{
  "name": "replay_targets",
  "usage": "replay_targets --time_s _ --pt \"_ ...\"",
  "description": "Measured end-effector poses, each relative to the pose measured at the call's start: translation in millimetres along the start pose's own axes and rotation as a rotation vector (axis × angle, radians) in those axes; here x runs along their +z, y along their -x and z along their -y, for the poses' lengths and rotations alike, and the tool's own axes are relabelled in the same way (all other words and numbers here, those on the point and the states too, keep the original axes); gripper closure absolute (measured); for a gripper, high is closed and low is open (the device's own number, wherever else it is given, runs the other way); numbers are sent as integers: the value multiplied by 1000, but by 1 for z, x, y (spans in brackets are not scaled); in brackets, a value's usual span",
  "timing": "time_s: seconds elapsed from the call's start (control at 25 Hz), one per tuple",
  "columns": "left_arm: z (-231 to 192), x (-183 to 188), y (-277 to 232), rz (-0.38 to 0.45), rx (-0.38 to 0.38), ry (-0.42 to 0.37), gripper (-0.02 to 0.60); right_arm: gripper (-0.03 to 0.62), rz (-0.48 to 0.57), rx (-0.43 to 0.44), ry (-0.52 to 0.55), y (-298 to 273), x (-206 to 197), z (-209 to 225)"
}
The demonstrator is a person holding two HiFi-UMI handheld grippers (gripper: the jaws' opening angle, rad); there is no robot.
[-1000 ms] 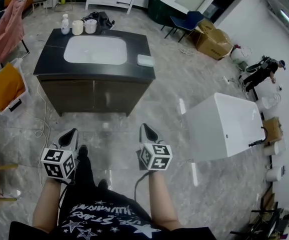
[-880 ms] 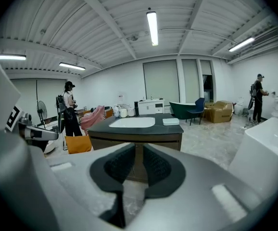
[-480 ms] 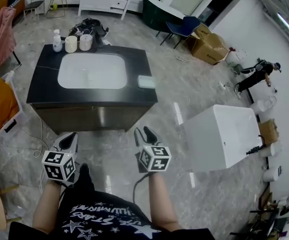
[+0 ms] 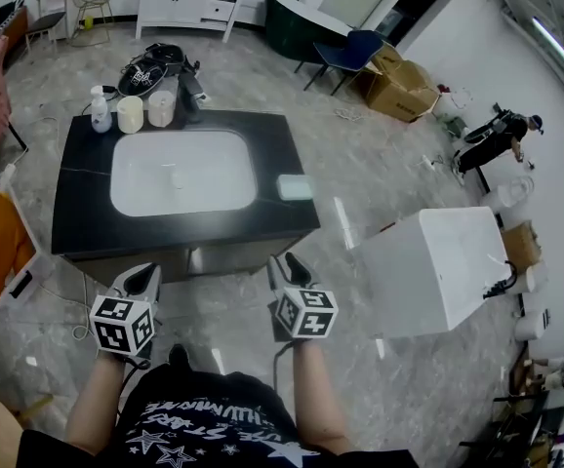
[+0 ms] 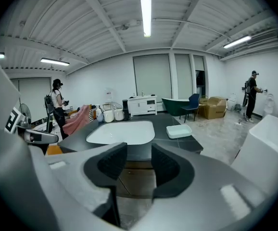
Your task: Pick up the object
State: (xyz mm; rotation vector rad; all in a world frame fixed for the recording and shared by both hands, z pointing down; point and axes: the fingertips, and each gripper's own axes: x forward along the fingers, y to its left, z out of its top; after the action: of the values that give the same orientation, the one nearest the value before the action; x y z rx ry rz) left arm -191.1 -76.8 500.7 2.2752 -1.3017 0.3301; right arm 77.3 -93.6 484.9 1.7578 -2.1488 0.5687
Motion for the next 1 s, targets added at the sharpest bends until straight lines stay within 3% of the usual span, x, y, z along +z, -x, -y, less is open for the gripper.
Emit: replay_targets --time_s 0.2,0.48,1.0 --pt "-13 14 -24 -20 -35 -11 574 430 -31 -39 -33 -12 -4 3" --pt "2 21 -69 -49 -66 -26 574 430 -38 -108 -53 -27 2 58" --pt "28 66 -192 -88 -26 -50 574 430 -55 -75 -54 -136 51 165"
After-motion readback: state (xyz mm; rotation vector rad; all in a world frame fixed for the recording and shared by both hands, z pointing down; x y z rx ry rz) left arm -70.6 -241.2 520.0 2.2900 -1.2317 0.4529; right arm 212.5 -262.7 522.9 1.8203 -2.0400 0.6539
